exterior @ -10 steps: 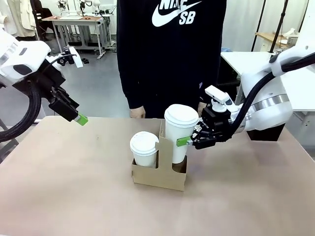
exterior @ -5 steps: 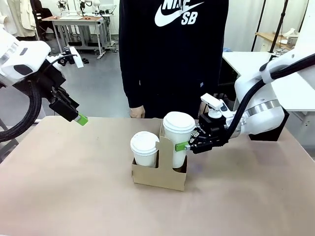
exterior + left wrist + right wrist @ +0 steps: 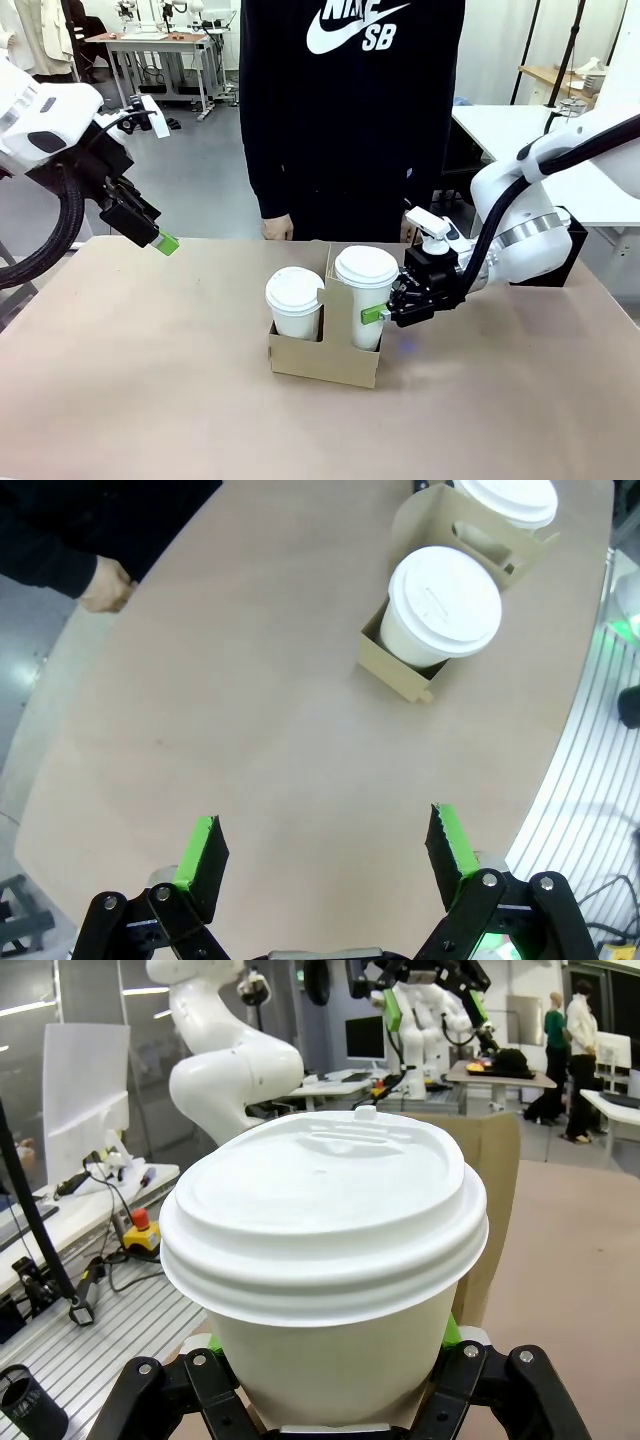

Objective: Pour a drink into a cup and package it in a carrier.
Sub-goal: Insert the held 600 ml Paper Cup into the Cup Carrier.

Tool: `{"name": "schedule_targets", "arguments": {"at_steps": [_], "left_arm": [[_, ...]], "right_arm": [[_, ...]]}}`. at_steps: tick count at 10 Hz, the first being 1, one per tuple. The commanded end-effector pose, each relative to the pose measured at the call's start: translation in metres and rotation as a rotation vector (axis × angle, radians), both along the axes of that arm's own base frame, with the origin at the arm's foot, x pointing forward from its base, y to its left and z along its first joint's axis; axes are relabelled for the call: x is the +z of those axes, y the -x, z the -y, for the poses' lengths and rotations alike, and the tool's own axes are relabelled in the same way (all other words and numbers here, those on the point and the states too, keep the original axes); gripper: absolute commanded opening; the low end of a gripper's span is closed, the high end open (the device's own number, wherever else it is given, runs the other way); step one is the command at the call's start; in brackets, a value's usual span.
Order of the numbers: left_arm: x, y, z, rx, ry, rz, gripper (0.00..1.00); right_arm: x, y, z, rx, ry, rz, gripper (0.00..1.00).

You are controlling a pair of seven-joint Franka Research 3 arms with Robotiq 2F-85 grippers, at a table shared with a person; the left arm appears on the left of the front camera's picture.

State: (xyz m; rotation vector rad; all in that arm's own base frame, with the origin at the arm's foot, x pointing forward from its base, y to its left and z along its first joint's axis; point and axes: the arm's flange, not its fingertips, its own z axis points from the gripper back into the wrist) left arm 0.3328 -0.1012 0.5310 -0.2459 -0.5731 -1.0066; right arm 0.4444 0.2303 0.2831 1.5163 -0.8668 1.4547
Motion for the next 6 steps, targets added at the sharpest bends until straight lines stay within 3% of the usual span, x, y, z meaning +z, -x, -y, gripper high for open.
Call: {"name": "schedule_targets", "arguments": {"at_steps": [1, 6], "left_arm": [[0.002, 0.002, 0.0, 0.011, 0.015, -0.011, 1.0], [0.002, 0.002, 0.0, 0.011, 0.015, -0.011, 1.0]], "right_arm": [[-0.008, -0.011, -0.004, 0.022, 0.007, -0.002, 0.8], [-0.025, -0.017, -0.002, 0.048, 0.005, 0.053, 0.8]]}}
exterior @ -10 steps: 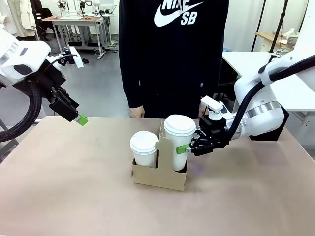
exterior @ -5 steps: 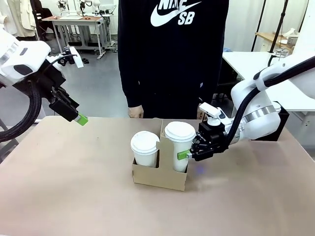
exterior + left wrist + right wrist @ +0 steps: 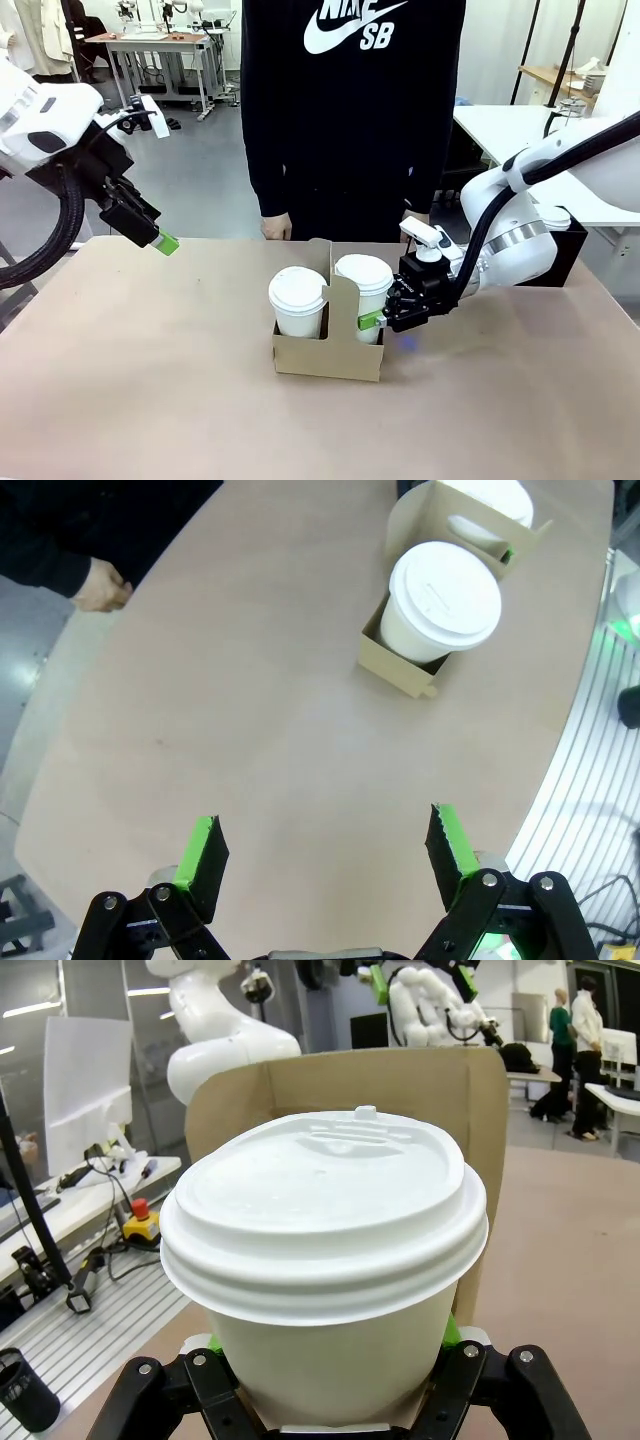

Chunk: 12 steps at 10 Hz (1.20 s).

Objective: Pour a drink into a cup and package it in a carrier.
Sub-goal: Insert the held 600 ml Paper Cup into the Cup Carrier.

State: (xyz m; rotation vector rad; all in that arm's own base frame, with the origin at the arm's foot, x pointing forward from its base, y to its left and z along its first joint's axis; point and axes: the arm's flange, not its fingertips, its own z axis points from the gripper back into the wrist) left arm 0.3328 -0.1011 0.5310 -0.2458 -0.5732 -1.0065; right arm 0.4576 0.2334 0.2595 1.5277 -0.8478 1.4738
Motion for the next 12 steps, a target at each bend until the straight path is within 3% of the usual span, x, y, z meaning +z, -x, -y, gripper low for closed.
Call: {"name": "schedule_targets", "arguments": {"at_steps": [1, 3, 5, 8, 12], "left_arm": [[0.002, 0.002, 0.0, 0.01, 0.015, -0.011, 1.0], [0.002, 0.002, 0.0, 0.01, 0.015, -0.011, 1.0], [0.002, 0.002, 0.0, 0.01, 0.015, -0.011, 1.0], [0.002, 0.002, 0.0, 0.01, 0.015, -0.011, 1.0], [0.002, 0.002, 0.0, 0.01, 0.015, -0.011, 1.0]], "right_arm": [[-0.003, -0.004, 0.002, 0.035, 0.0, 0.065, 0.8], [-0.008, -0.004, 0.003, 0.05, -0.003, 0.083, 0.8], [-0.01, -0.005, 0.005, 0.028, -0.007, 0.104, 1.0], [0.002, -0.005, 0.024, -0.003, 0.032, 0.128, 1.0], [0.016, -0.01, 0.067, -0.091, 0.077, 0.095, 1.0]]}}
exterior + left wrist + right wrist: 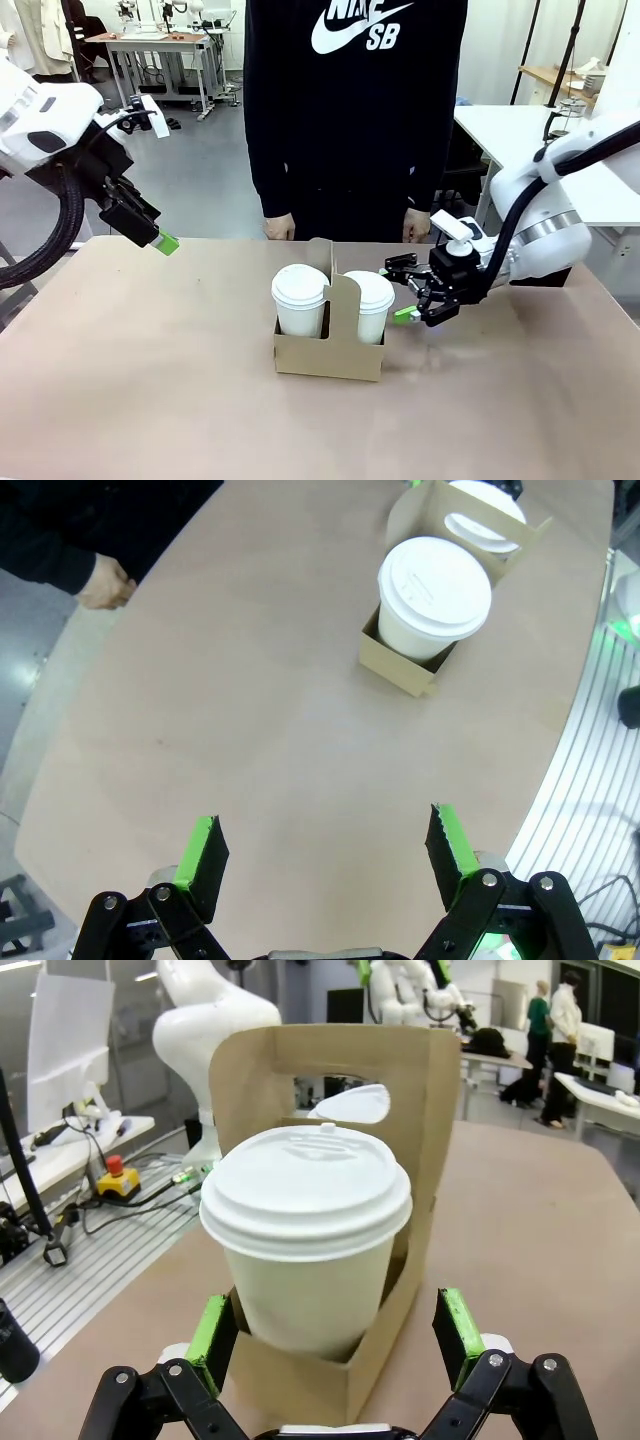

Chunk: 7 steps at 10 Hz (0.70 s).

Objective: Pour a drink into a cup and package it in a carrier.
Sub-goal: Insert the held 600 ml Paper Cup into the Cup Carrier.

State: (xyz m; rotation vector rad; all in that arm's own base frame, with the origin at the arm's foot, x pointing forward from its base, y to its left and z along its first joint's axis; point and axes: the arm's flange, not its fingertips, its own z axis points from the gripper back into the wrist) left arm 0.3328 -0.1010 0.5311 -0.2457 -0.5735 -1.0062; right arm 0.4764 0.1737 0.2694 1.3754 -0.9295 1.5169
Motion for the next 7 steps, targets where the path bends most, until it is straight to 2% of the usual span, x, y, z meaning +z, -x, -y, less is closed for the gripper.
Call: {"name": "schedule_targets", "arguments": {"at_steps": [1, 2, 4, 6, 7], "left_arm": [[0.002, 0.002, 0.0, 0.01, 0.015, -0.011, 1.0], [0.002, 0.002, 0.0, 0.01, 0.015, -0.011, 1.0], [0.002, 0.002, 0.0, 0.01, 0.015, -0.011, 1.0], [0.002, 0.002, 0.0, 0.01, 0.015, -0.011, 1.0], [0.002, 0.002, 0.0, 0.01, 0.015, -0.011, 1.0]], "right_arm": [[0.013, 0.011, 0.025, -0.051, 0.056, -0.036, 1.0], [0.023, 0.015, 0.049, -0.134, 0.1, -0.072, 1.0], [0.051, 0.038, 0.118, -0.375, 0.218, -0.206, 1.0], [0.068, 0.058, 0.17, -0.526, 0.294, -0.333, 1.0], [0.074, 0.068, 0.192, -0.612, 0.342, -0.37, 1.0]]}}
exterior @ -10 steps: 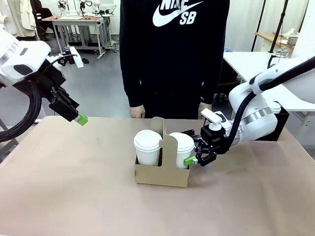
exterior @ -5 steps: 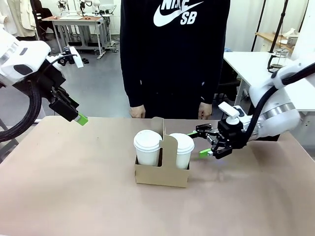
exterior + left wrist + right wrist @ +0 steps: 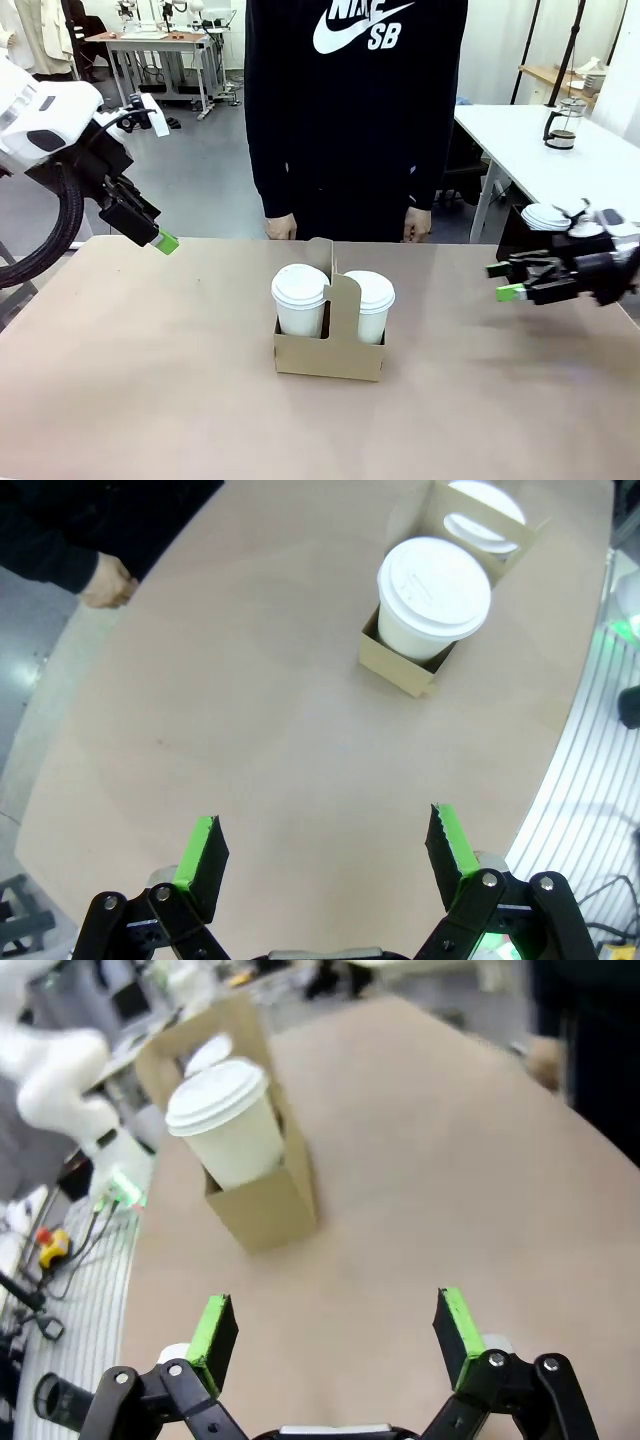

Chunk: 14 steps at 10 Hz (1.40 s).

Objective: Pour a drink into a cup and package it in a carrier.
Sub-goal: Insert the held 600 ml Paper Cup into the Cup Carrier.

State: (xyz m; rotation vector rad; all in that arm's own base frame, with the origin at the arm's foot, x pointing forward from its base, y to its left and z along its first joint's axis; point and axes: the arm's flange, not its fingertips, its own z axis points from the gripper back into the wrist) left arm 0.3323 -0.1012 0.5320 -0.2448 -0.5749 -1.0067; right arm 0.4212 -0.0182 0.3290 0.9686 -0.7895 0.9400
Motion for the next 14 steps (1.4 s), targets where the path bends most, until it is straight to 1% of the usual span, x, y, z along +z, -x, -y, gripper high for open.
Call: {"name": "schedule_targets", "arguments": {"at_steps": [1, 2, 4, 7, 8, 9, 14], "left_arm": [[0.001, 0.001, 0.0, 0.01, 0.015, -0.013, 1.0], [0.001, 0.001, 0.0, 0.01, 0.015, -0.013, 1.0], [0.001, 0.001, 0.0, 0.01, 0.015, -0.013, 1.0], [0.001, 0.001, 0.0, 0.01, 0.015, -0.013, 1.0], [0.001, 0.001, 0.0, 0.01, 0.015, -0.013, 1.0], [0.001, 0.001, 0.0, 0.01, 0.015, -0.013, 1.0], [0.001, 0.001, 0.0, 0.01, 0.015, -0.013, 1.0]], "right_arm": [[0.02, 0.023, 0.02, -0.154, 0.093, -0.111, 1.0], [0.025, 0.035, 0.036, -0.268, 0.155, -0.135, 1.0], [0.028, 0.047, 0.049, -0.387, 0.21, -0.146, 1.0], [0.027, 0.05, 0.044, -0.401, 0.241, -0.155, 1.0], [0.028, 0.048, 0.037, -0.431, 0.25, -0.223, 1.0], [0.026, 0.035, 0.059, -0.398, 0.211, -0.121, 1.0], [0.026, 0.035, 0.059, -0.398, 0.211, -0.121, 1.0]]}}
